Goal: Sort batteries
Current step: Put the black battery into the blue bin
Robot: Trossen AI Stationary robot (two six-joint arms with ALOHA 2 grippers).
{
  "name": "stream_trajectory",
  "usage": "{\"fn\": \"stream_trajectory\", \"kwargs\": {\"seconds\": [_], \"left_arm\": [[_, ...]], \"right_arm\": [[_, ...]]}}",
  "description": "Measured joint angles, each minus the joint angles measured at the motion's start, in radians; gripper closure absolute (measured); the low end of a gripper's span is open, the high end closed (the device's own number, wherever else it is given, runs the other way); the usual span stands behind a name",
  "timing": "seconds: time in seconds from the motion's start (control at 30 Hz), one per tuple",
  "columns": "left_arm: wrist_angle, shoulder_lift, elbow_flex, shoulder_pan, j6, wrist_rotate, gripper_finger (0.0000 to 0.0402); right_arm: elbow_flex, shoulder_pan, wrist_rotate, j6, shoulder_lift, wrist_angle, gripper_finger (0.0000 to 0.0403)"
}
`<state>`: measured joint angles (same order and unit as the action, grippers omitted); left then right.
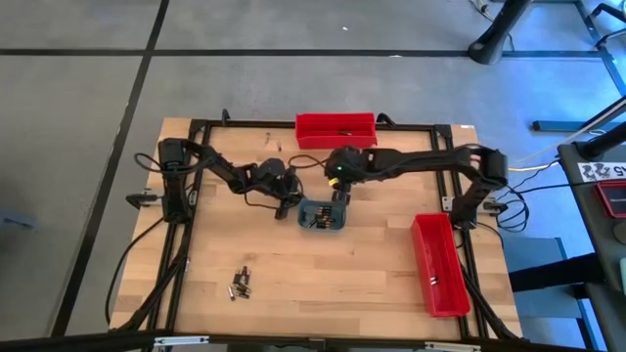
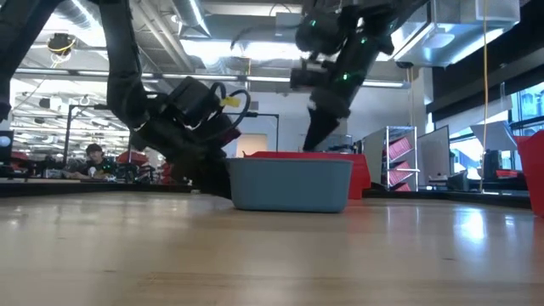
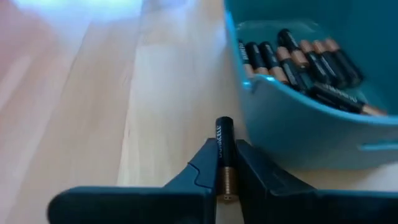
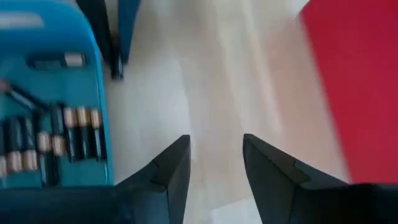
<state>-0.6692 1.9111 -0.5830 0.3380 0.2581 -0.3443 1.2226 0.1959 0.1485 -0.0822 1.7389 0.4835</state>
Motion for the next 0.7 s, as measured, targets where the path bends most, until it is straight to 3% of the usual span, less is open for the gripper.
{"fn": "stream_trajectory", "kwargs": {"seconds": [0.1, 0.2, 0.37, 0.53, 0.7], "left_arm": [[0.094, -0.076, 0.016, 0.013, -0.028, 0.066, 0.0378], [0.181, -0.194, 0.051, 0.017, 0.002, 0.192, 0.0378], [0.294, -0.409, 0.088, 0.024, 0.038, 0.298, 0.0378], [0.348, -0.534, 0.101, 0.007, 0.048, 0.303, 0.0377], [0.333, -0.584, 0.102, -0.038, 0.068, 0.296, 0.0377]], "right_arm": [[-0.085, 0.000, -0.006, -0.009, -0.058, -0.128, 0.0253], [-0.217, 0.000, -0.009, 0.028, -0.084, -0.386, 0.0253], [-0.349, 0.001, -0.094, 0.099, -0.059, -0.823, 0.0253], [-0.332, 0.001, -0.169, 0.094, -0.001, -0.975, 0.0252], [-0.238, 0.001, -0.260, 0.075, 0.066, -0.942, 0.0218]]}}
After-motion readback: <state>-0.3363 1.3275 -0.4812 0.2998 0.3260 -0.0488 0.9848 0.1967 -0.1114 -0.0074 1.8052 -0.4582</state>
